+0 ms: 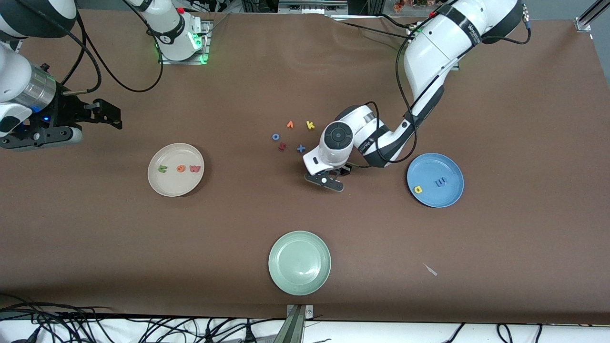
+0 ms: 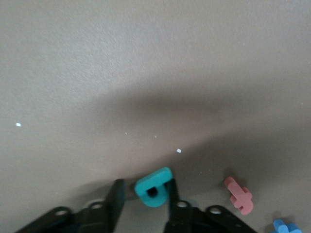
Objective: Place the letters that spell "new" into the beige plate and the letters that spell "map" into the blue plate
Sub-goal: 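Carry the teal b to the blue plate and open the left gripper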
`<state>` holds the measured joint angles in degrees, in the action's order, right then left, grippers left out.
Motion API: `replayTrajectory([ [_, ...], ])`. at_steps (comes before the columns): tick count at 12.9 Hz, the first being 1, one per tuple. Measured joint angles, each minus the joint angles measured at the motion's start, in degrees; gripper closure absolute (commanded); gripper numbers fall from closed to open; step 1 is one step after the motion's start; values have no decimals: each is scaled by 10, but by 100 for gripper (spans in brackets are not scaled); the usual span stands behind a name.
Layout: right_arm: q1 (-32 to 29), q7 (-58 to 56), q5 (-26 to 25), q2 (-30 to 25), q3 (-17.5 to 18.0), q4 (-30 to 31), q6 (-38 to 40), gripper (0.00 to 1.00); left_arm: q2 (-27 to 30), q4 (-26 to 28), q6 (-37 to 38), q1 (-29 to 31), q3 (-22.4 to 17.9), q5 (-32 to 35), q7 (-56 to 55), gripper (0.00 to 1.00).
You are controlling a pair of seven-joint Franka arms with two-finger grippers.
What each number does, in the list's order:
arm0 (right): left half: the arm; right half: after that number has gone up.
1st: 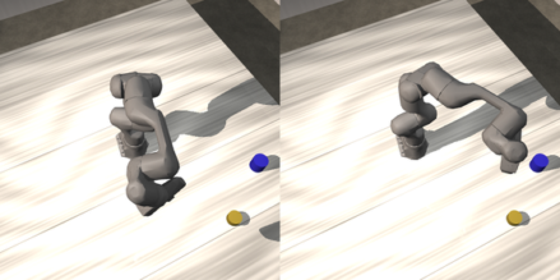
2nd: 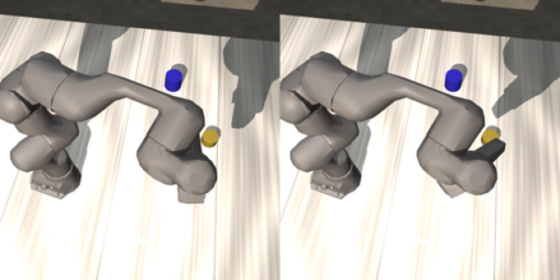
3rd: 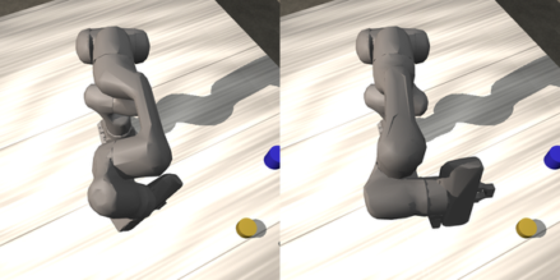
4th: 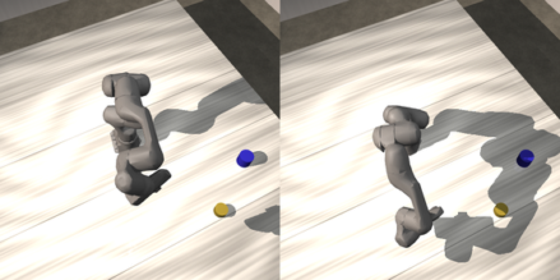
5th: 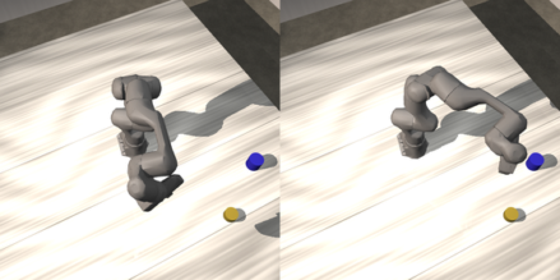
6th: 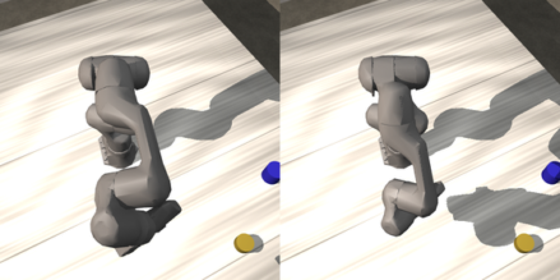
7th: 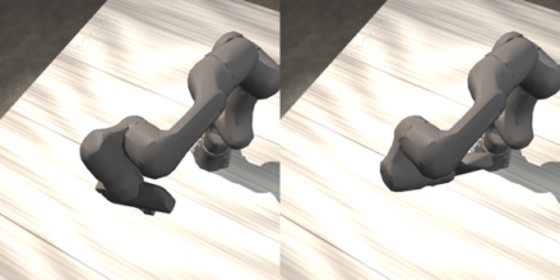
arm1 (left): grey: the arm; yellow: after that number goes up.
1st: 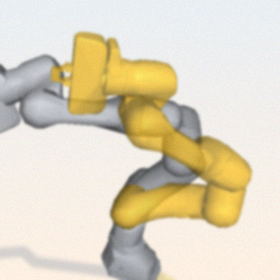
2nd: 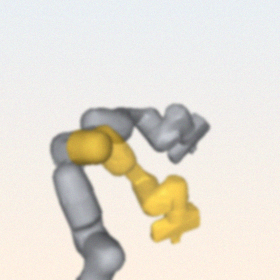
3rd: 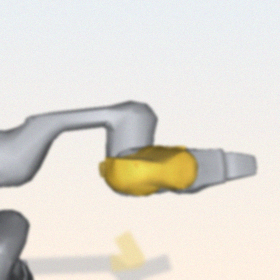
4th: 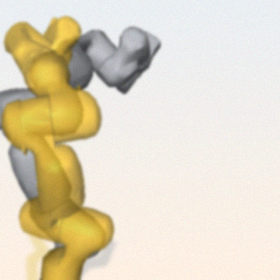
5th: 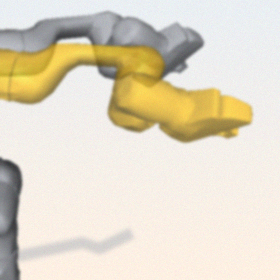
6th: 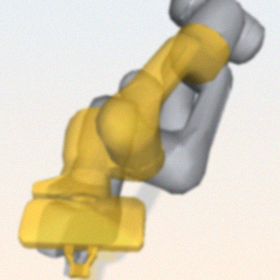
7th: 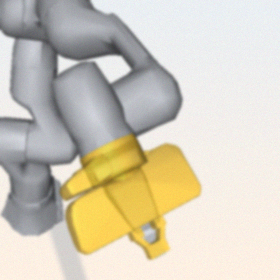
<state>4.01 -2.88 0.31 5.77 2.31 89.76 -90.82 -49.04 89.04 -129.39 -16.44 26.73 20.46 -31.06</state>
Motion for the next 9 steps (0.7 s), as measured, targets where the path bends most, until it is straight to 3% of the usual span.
replayTrajectory([
  [2,3,1,0,1,0,0,0,0,0,-1,0,0,-1,0,0,94],
  [6,2,1,0,4,-1,-4,0,0,5,-13,9,16,-2,0,0,98],
  [9,1,2,0,5,-2,-7,0,0,49,-26,82,54,0,0,20,98],
])
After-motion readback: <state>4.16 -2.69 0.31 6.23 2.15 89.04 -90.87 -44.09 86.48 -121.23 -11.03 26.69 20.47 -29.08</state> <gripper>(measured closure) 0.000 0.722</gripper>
